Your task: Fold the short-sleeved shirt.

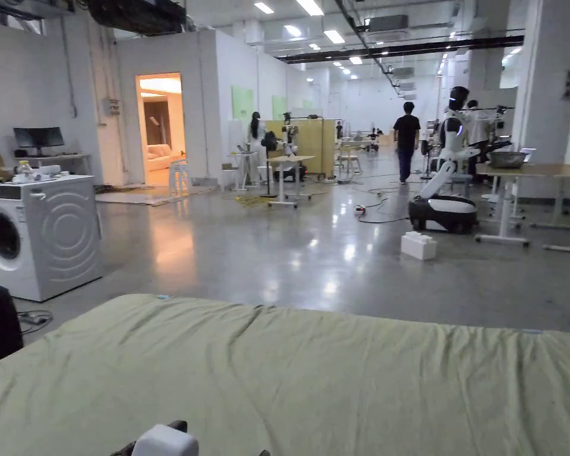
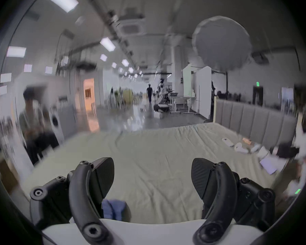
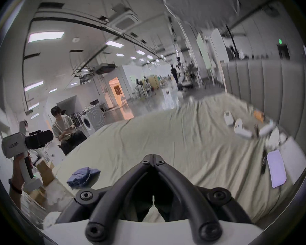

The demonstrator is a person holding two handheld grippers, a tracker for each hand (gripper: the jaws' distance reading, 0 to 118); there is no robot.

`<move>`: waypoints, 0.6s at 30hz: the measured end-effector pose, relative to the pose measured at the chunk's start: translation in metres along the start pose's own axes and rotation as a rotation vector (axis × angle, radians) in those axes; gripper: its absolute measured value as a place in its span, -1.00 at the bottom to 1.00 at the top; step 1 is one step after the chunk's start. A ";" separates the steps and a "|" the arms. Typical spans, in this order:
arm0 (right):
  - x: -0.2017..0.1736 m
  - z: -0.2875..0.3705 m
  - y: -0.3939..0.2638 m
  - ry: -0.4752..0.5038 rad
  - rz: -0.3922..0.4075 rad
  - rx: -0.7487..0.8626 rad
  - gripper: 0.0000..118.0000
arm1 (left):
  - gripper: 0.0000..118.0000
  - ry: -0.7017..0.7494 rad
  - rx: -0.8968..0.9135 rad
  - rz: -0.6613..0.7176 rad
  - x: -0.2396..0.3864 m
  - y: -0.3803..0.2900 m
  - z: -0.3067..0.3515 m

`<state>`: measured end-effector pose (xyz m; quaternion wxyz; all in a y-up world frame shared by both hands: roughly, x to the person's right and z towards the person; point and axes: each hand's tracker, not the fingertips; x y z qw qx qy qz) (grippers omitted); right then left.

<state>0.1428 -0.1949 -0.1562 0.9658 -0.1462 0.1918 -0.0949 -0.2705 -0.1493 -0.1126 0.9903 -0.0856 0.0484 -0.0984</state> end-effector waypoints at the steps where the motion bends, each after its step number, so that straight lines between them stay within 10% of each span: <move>1: -0.004 0.007 0.005 -0.019 0.034 0.048 -1.00 | -0.33 0.029 0.029 -0.055 0.019 0.006 0.005; 6: -0.019 0.032 0.018 -0.083 0.168 0.137 -1.00 | -0.98 0.030 0.087 -0.009 0.053 0.013 0.041; 18: -0.038 0.076 0.006 -0.102 0.229 0.196 -1.00 | -0.99 0.010 0.075 0.072 0.051 0.005 0.093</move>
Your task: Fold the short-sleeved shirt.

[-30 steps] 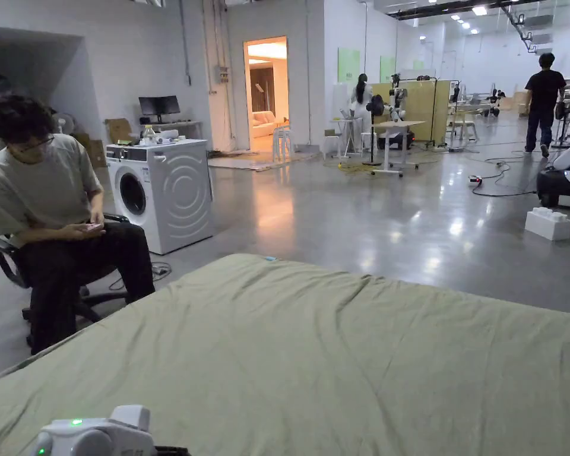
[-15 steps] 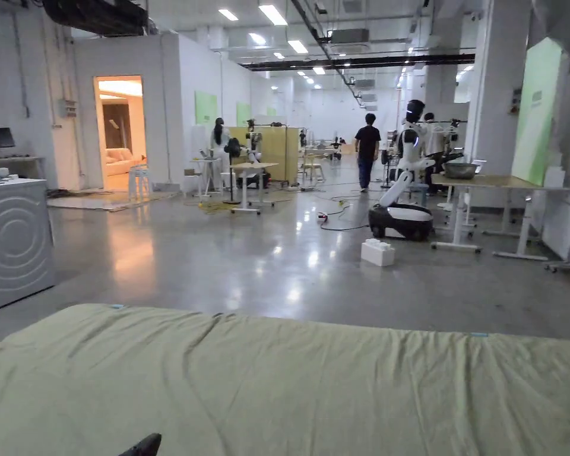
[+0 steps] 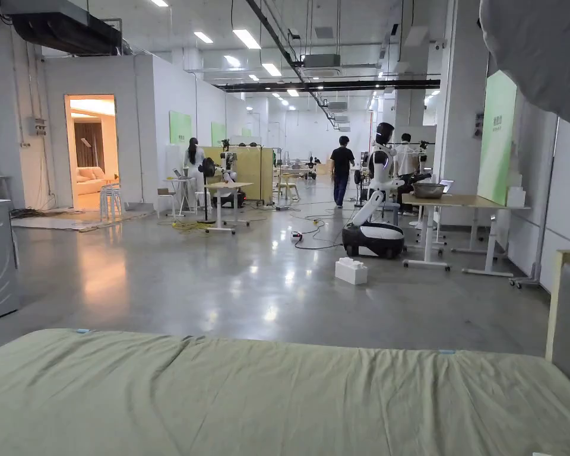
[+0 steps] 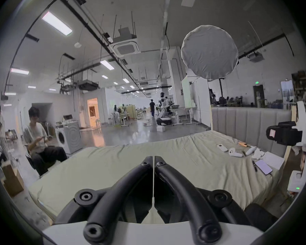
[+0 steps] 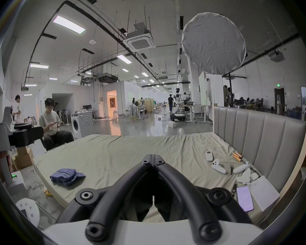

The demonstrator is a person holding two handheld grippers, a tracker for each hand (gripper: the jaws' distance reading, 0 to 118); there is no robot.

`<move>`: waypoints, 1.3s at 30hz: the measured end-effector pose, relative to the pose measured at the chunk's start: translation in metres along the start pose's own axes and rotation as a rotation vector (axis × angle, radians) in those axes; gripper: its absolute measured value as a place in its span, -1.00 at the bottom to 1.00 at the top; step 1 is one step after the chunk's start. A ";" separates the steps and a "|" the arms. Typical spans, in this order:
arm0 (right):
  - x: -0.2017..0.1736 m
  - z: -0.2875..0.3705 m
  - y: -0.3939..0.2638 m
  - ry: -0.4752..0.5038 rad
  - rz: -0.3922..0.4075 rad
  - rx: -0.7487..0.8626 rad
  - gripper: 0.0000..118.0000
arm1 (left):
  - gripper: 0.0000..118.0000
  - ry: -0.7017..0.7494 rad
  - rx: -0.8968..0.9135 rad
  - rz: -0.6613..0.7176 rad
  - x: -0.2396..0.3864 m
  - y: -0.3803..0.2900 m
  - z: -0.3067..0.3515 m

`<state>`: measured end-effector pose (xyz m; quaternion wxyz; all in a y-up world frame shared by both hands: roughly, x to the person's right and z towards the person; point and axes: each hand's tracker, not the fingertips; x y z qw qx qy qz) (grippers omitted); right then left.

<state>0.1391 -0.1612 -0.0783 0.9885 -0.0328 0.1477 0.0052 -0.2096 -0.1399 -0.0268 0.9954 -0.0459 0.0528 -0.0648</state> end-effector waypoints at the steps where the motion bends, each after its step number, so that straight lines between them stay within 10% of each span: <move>1: -0.002 0.000 0.001 -0.011 0.019 -0.008 -1.00 | -0.99 0.000 -0.001 0.002 0.000 -0.001 0.000; 15: -0.004 0.000 -0.004 -0.002 0.022 -0.021 -0.98 | -0.97 -0.007 -0.026 0.015 -0.005 -0.002 0.006; 20: -0.006 -0.002 -0.005 -0.005 0.032 -0.025 -0.67 | -0.77 -0.014 -0.010 0.031 -0.005 -0.002 0.006; 23: -0.007 -0.002 -0.003 -0.012 0.052 -0.014 -0.03 | -0.07 -0.011 -0.005 0.024 -0.003 0.011 0.006; 25: -0.005 -0.004 -0.001 0.002 0.030 -0.028 0.10 | 0.02 -0.015 -0.001 0.023 -0.004 0.015 0.007; 28: -0.007 -0.004 0.001 -0.009 0.026 -0.022 0.84 | 0.41 -0.012 0.002 0.053 -0.011 0.004 0.006; 33: -0.005 -0.007 -0.002 0.012 -0.005 -0.032 0.98 | 1.00 -0.032 0.002 0.079 -0.015 -0.003 0.005; 39: -0.012 -0.005 -0.004 0.023 -0.002 -0.029 1.00 | 1.00 -0.004 0.022 0.087 -0.009 -0.003 0.003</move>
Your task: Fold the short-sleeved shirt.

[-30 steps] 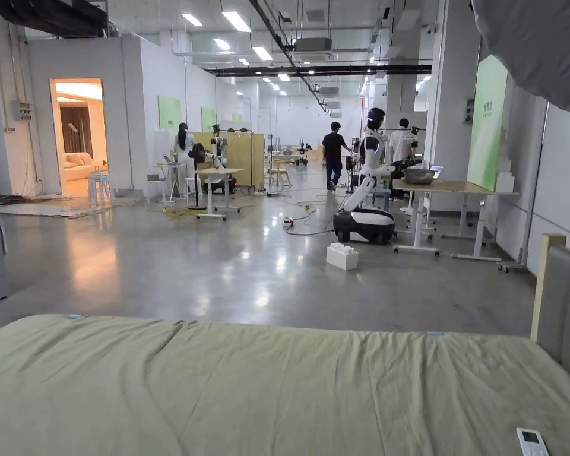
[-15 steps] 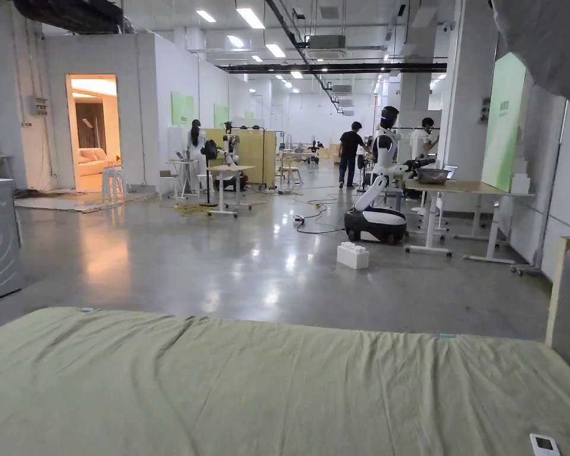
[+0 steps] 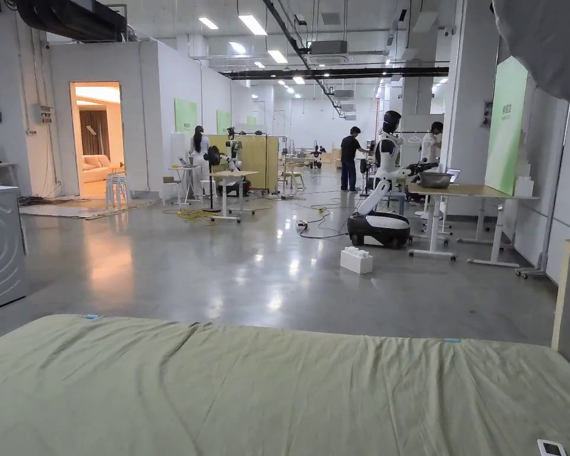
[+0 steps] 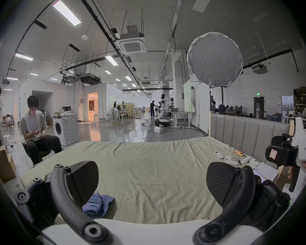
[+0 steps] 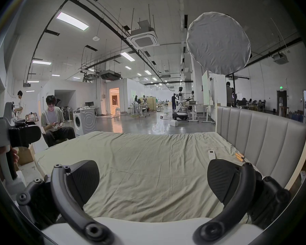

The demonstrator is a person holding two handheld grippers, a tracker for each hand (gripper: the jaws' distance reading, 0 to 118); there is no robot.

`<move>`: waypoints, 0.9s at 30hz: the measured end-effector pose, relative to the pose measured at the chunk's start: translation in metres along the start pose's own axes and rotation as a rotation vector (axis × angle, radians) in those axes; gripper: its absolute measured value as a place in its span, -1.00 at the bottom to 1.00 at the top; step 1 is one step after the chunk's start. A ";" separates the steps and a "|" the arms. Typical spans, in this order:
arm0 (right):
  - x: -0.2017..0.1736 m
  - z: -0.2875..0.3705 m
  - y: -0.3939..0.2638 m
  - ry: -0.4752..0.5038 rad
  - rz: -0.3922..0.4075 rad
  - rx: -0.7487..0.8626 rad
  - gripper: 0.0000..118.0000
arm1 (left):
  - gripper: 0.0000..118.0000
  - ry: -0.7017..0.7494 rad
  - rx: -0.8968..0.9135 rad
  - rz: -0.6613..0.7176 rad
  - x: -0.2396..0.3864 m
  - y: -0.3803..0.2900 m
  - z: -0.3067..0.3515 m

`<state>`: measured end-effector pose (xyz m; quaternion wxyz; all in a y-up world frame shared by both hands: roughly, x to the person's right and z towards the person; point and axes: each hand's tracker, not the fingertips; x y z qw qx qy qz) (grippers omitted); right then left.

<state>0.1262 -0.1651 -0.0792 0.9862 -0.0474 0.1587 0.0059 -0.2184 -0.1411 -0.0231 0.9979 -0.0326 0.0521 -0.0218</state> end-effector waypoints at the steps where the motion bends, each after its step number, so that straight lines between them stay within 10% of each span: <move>1: -0.001 0.000 0.002 -0.006 0.030 0.023 1.00 | 1.00 0.002 0.000 0.005 0.001 0.002 -0.002; 27: -0.006 -0.001 0.004 0.032 0.043 0.021 1.00 | 1.00 0.004 -0.043 -0.002 0.001 -0.006 0.004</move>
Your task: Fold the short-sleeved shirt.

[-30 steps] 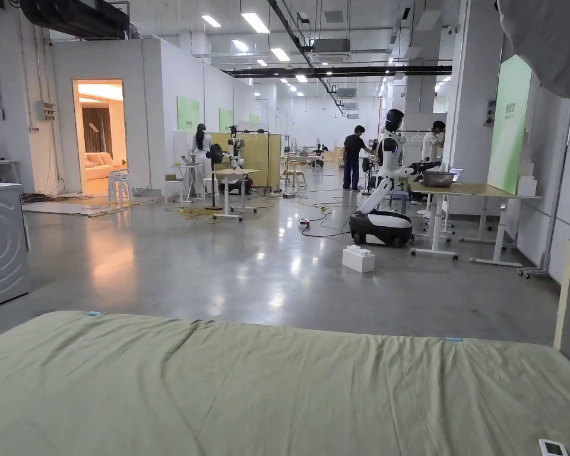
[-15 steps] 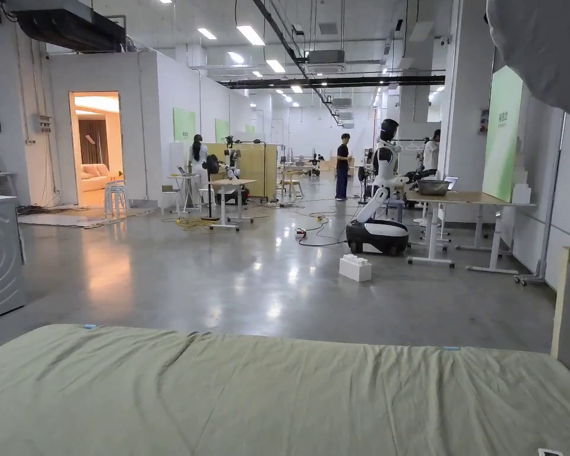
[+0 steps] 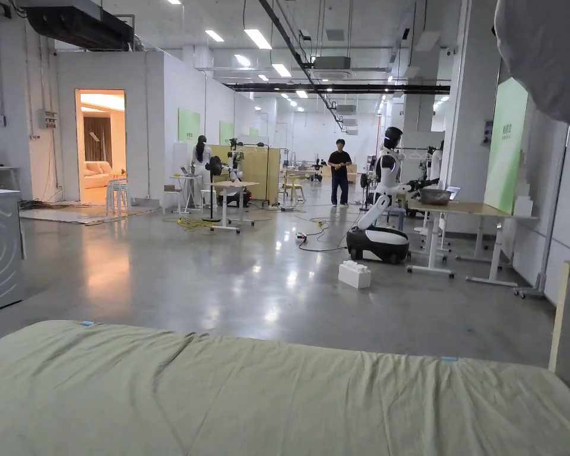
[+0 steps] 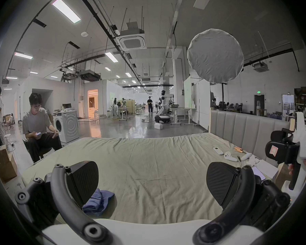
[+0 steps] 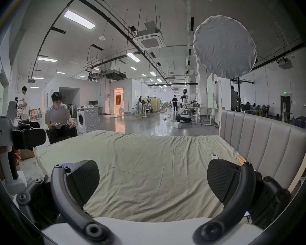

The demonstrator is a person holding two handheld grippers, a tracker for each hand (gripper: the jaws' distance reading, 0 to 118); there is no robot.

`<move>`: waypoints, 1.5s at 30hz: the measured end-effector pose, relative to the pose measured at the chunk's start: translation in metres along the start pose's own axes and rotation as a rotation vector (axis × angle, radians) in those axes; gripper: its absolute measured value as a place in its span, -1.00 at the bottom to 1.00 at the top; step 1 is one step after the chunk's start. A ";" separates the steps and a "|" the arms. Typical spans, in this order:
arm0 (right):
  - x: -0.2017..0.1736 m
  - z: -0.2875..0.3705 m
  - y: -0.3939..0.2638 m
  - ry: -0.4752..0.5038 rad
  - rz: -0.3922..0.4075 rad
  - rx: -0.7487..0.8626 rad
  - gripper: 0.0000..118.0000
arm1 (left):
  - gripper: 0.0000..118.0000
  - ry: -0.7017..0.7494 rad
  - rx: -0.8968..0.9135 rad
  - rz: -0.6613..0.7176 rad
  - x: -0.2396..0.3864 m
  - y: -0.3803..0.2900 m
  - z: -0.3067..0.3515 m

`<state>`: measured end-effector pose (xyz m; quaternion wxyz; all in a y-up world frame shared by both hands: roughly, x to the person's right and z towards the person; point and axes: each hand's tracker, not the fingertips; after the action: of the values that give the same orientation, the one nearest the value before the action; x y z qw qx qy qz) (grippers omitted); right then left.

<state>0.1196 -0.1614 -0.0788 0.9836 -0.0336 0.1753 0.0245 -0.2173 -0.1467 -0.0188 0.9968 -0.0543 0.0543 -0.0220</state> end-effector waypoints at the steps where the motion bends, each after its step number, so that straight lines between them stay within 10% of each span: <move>1: 0.000 -0.001 0.000 -0.009 0.005 -0.003 1.00 | 1.00 -0.002 -0.006 -0.002 0.000 0.000 0.000; 45: -0.026 0.013 0.032 -0.016 -0.237 -0.213 1.00 | 1.00 -0.035 0.007 -0.009 0.002 0.015 -0.002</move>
<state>0.0980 -0.1296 -0.0593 0.9718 -0.1580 0.1588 -0.0732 -0.2152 -0.1321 -0.0221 0.9977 -0.0515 0.0364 -0.0255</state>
